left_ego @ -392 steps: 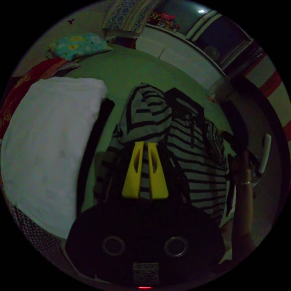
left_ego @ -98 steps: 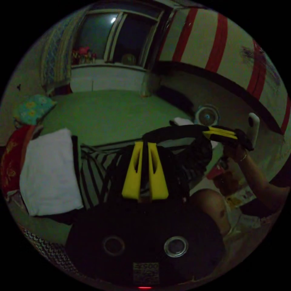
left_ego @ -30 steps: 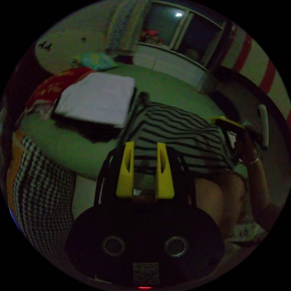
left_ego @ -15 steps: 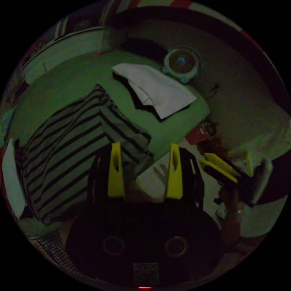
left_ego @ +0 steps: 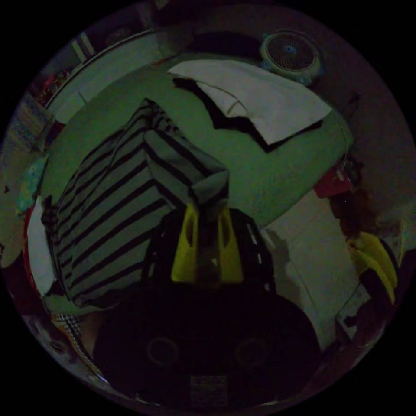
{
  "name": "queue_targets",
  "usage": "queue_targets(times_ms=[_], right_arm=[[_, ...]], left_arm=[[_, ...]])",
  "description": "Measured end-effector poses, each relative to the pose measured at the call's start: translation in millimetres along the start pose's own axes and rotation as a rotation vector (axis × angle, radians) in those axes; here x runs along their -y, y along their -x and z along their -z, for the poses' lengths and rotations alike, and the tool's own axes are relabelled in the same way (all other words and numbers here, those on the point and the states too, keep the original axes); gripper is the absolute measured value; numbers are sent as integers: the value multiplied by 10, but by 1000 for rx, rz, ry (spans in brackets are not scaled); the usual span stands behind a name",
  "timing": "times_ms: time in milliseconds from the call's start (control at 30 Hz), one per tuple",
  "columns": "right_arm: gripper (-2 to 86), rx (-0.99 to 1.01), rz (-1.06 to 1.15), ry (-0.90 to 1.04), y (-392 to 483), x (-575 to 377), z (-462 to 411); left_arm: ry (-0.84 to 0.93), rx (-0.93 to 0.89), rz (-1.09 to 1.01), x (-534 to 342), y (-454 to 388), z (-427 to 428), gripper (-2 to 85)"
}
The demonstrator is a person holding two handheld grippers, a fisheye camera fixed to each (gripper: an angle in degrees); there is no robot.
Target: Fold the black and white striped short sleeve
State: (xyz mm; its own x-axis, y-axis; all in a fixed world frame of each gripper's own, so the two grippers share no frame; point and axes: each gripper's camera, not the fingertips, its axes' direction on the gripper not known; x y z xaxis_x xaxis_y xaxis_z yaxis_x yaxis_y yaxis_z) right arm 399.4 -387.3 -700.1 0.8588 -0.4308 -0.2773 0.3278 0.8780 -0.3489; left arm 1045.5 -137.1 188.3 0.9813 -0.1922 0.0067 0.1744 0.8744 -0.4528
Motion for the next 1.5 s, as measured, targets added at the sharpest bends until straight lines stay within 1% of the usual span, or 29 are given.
queue_targets(times_ms=[100, 167, 300, 333, 433, 500, 533, 633, 700, 833, 900, 1000, 1067, 1133, 1267, 1367, 1500], right_arm=[[105, 73, 62, 26, 16, 525, -75], [122, 121, 116, 58, 66, 940, -167], [160, 282, 163, 200, 256, 1979, -620], [168, 322, 147, 253, 310, 2247, -815], [176, 357, 98, 409, 449, 2766, -1347], [175, 389, 46, 463, 516, 2985, -1613], [173, 441, 4, 492, 559, 3102, -1768], [162, 483, -74, 526, 694, 3342, -2052], [135, 447, -84, 525, 811, 3463, -2152], [15, 374, -60, 456, 1077, 3750, -2124], [-4, 324, -23, 432, 1160, 3885, -2037], [-10, 289, -10, 408, 1218, 4102, -1872], [-12, 230, -7, 386, 1220, 4229, -1756], [-13, 121, -7, 385, 1196, 4374, -1634], [-13, 27, -34, 385, 1225, 4547, -1497], [-13, 9, -14, 373, 1490, 4693, -1438], [-13, 14, 106, 361, 2339, 4915, -1466]], left_arm=[[-45, -80, 7, 24, 95, 115, 52], [-79, -94, 16, 22, 157, 202, 50], [-139, -150, 35, -23, 302, 337, 48], [-142, -156, 38, -31, 322, 346, 48], [-176, -182, 59, -74, 443, 404, 47], [-191, -189, 67, -103, 545, 454, 47], [-193, -193, 65, -110, 571, 465, 47], [-198, -210, 63, -141, 712, 522, 47], [-205, -236, 65, -161, 837, 571, 47], [-213, -268, 56, -172, 992, 656, 48], [-231, -304, 36, -161, 1066, 740, 48], [-249, -372, 6, -115, 1112, 863, 47], [-270, -406, -16, -83, 1110, 952, 47], [-291, -423, -38, -56, 1104, 1055, 47], [-322, -498, -70, -27, 1209, 1307, 47], [-346, -521, -63, -96, 1460, 1481, 47], [-366, -525, -16, -318, 2075, 1696, 47]])
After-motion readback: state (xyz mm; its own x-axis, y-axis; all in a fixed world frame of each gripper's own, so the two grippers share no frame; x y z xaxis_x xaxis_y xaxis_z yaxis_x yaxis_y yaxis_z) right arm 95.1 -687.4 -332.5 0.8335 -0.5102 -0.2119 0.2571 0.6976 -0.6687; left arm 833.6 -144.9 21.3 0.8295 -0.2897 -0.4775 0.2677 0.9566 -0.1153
